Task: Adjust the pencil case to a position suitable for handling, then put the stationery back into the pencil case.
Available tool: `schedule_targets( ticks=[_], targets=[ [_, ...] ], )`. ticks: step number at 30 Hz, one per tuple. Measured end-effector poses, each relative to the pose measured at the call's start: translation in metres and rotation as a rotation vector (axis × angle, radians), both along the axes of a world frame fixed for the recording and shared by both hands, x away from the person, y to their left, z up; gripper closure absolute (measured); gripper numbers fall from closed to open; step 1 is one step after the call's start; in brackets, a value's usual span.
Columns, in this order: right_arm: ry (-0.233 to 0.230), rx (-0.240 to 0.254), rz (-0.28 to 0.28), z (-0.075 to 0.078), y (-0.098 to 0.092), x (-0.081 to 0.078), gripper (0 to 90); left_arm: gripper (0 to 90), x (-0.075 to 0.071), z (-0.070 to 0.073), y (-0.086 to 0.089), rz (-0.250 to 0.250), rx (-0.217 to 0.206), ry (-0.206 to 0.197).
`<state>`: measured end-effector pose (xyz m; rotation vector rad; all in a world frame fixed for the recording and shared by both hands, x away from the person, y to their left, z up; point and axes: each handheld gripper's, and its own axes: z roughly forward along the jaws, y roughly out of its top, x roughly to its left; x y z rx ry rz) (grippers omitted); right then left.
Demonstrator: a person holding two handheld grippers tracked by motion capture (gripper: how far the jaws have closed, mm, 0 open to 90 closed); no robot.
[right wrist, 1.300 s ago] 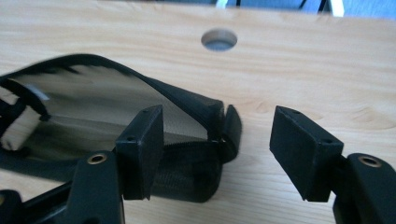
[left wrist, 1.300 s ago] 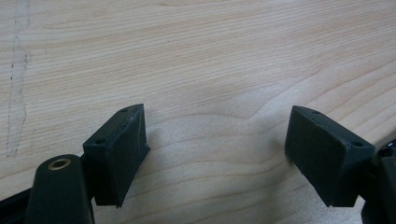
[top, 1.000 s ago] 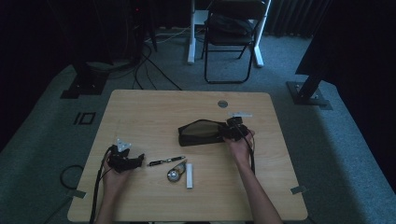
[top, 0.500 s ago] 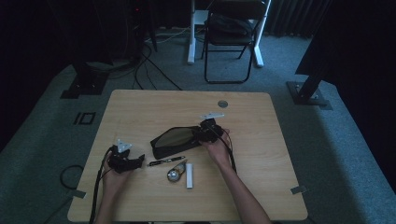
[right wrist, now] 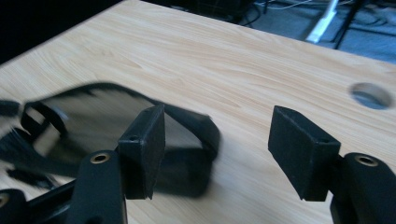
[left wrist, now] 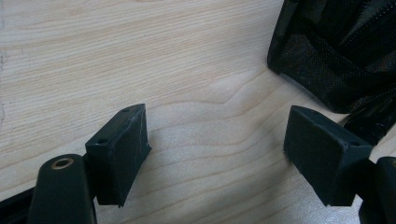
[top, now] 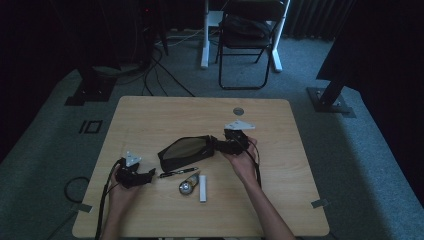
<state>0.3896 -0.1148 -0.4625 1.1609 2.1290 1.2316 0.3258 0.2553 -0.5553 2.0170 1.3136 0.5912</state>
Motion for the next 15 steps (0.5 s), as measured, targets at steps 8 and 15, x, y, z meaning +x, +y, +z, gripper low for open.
schedule_targets(
  ticks=[8, 15],
  targets=[
    [-0.011, -0.133, -0.036, -0.020, -0.033, -0.018, 35.9, 22.3, 0.000, 0.000, 0.000, -0.001, 0.001, 0.000],
    [0.002, -0.218, -0.067, -0.050, -0.058, -0.035, 34.5, 22.3, -0.001, 0.000, -0.001, -0.005, 0.003, 0.001]
  ],
)
